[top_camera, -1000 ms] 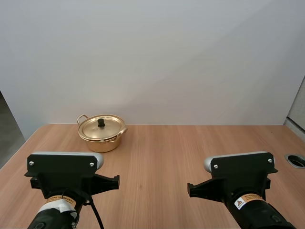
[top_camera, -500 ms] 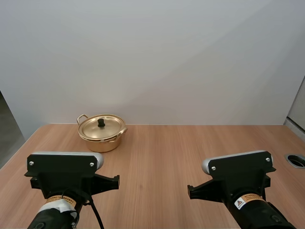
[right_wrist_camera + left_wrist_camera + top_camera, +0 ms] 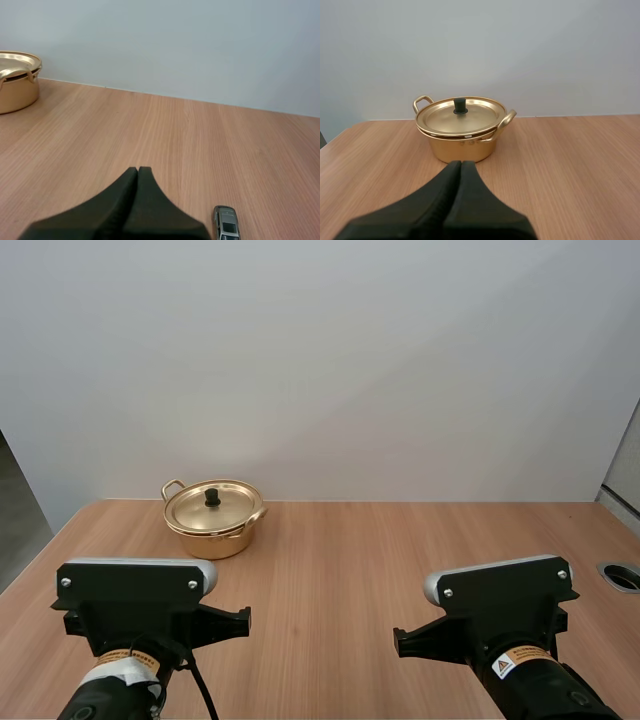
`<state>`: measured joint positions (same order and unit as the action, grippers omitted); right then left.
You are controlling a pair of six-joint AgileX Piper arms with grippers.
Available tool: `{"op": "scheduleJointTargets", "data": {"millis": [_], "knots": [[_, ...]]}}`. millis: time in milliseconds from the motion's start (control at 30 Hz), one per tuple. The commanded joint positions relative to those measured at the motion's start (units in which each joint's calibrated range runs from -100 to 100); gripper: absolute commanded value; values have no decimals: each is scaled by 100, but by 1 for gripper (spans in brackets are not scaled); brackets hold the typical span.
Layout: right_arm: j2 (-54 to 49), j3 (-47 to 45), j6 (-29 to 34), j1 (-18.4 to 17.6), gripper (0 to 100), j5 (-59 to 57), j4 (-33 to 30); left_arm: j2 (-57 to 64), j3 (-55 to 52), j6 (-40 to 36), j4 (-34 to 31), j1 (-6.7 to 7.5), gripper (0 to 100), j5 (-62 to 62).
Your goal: Open the pot, put the car inside, and close it
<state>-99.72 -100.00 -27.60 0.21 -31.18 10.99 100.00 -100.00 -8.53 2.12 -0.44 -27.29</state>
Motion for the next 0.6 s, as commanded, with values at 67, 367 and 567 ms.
{"op": "scheduleJointTargets", "data": {"millis": [67,367,567], "knots": [[-1,0,2,-4,0,-5,0,0,0,-1,2,-1,0,-1],[-1,0,2,-4,0,12,0,0,0,-1,16,-1,0,-3],[-1,0,2,-4,0,886,-46,0,0,189,-562,-1,0,-3]]}}
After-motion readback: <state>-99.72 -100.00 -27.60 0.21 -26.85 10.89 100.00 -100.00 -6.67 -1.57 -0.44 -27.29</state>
